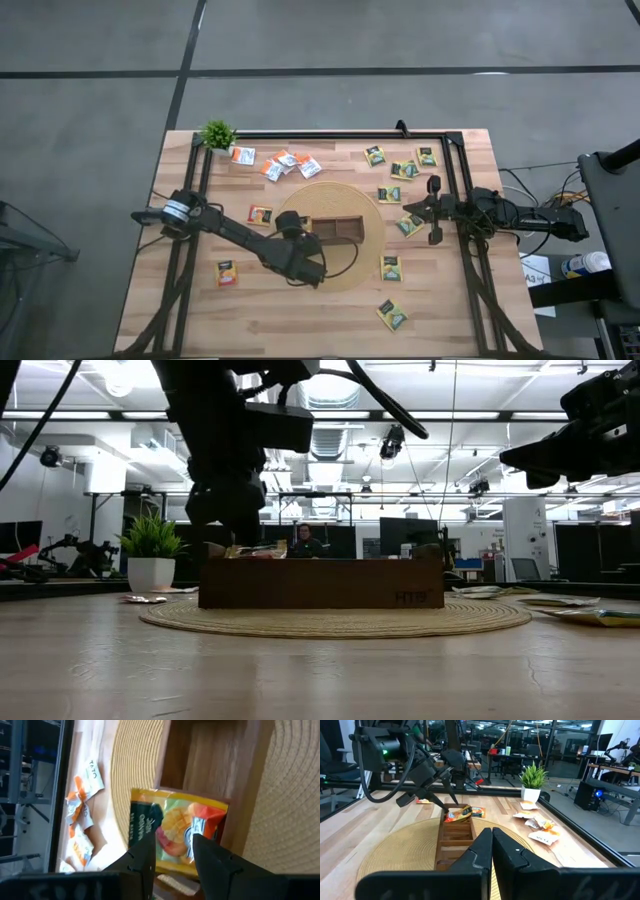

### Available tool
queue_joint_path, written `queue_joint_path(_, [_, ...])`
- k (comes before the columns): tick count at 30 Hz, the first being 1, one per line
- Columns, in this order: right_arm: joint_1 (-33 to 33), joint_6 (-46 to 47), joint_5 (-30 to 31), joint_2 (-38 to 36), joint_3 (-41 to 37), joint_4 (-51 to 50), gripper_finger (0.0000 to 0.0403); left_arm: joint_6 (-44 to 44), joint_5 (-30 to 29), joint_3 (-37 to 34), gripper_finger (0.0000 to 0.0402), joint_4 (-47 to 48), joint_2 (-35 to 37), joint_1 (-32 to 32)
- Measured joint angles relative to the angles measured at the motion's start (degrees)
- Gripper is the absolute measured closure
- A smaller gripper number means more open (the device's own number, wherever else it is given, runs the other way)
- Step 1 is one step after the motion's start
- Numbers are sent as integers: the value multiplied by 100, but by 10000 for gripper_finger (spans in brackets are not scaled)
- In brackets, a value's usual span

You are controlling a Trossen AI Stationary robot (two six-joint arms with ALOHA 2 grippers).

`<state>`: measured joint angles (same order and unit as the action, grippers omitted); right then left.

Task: Pick & Place Tea
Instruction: Put the bottom mango tea sachet into the left section of the wooden organizer

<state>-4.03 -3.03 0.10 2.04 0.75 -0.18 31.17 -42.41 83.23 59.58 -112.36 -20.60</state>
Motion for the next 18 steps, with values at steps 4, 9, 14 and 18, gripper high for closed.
queue_joint_path(4, [0,0,-1,-1,0,2,394,-321,-2,-223,278,-569,-8,15])
queue_joint_path(9, [0,0,0,0,-2,2,394,-857,-169,-696,278,-1257,2,50])
queue_joint_path(14, [0,0,-1,0,-1,2,394,-851,-239,-930,278,-1303,12,92])
queue_joint_path(18, [0,0,0,0,-2,2,394,-838,-293,-828,278,-1154,-1,92])
